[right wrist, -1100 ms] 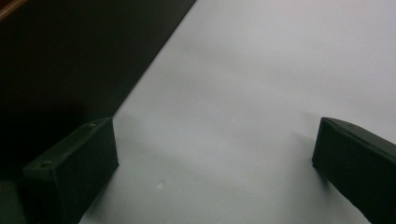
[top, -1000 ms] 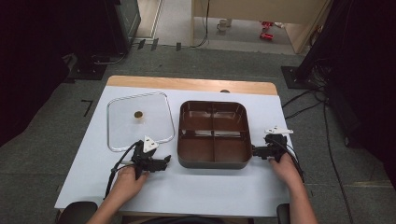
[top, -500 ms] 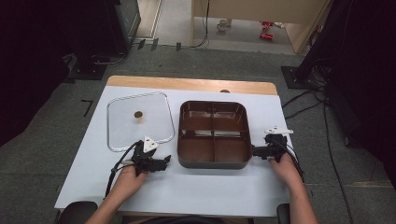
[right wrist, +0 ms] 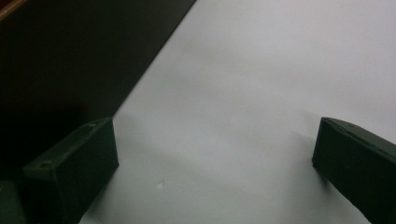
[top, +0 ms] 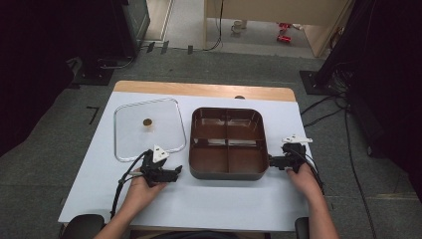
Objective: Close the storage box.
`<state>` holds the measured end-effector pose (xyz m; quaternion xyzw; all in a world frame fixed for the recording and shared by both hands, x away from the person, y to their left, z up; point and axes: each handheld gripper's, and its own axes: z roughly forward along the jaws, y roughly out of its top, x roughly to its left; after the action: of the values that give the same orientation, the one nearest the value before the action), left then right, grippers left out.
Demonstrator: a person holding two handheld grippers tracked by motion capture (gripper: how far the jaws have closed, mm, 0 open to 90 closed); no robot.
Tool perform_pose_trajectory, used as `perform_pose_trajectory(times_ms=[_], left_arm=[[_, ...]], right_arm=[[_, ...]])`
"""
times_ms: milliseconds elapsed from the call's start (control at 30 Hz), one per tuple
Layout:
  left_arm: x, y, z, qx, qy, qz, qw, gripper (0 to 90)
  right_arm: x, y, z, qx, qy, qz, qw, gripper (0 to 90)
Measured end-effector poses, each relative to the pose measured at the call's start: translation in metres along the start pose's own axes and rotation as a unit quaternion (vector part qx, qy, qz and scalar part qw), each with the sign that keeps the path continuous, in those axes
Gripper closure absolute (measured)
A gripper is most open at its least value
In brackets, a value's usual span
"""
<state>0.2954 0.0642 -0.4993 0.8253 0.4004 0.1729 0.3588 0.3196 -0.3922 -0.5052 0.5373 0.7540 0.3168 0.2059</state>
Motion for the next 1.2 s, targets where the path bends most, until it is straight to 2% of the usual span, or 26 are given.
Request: perform_pose_trajectory(times_ms=[333,433,633,733,800,900,1000,1100,1200], left_arm=[[0.0,0.002,0.001,0.008,-0.001,0.0,1.0,15.2],[0.0,0.006,0.001,0.02,-0.001,0.0,0.9998,15.2],[0.001,0.007,0.001,0.025,-0.002,-0.001,0.9997,15.2],[0.001,0.009,0.001,0.035,-0.006,0.0,0.9994,15.0],[0.002,0.012,0.001,0.045,-0.009,-0.002,0.9989,15.0],[0.003,0.015,0.001,0.062,-0.016,0.01,0.9979,15.0],[0.005,0.016,0.0,0.064,-0.022,0.005,0.9977,15.1],[0.009,0.017,-0.002,0.067,-0.035,-0.008,0.9971,15.4],[0.009,0.018,-0.004,0.071,-0.046,-0.002,0.9964,15.7]], right_arm=[[0.0,0.0,0.0,0.0,0.0,0.0,1.0,0.0],[0.0,0.0,0.0,0.0,0.0,0.0,1.0,0.0],[0.0,0.0,0.0,0.0,0.0,0.0,1.0,0.0],[0.0,0.0,0.0,0.0,0.0,0.001,1.0,0.0],[0.0,0.0,0.0,0.0,0.0,0.0,1.0,0.0],[0.0,0.0,0.0,-0.001,0.0,0.001,1.0,0.0],[0.0,0.0,0.0,0.0,0.0,0.001,1.0,0.0],[0.0,0.0,0.0,0.0,0.0,0.001,1.0,0.0],[0.0,0.0,0.0,-0.001,0.0,0.001,1.0,0.0]])
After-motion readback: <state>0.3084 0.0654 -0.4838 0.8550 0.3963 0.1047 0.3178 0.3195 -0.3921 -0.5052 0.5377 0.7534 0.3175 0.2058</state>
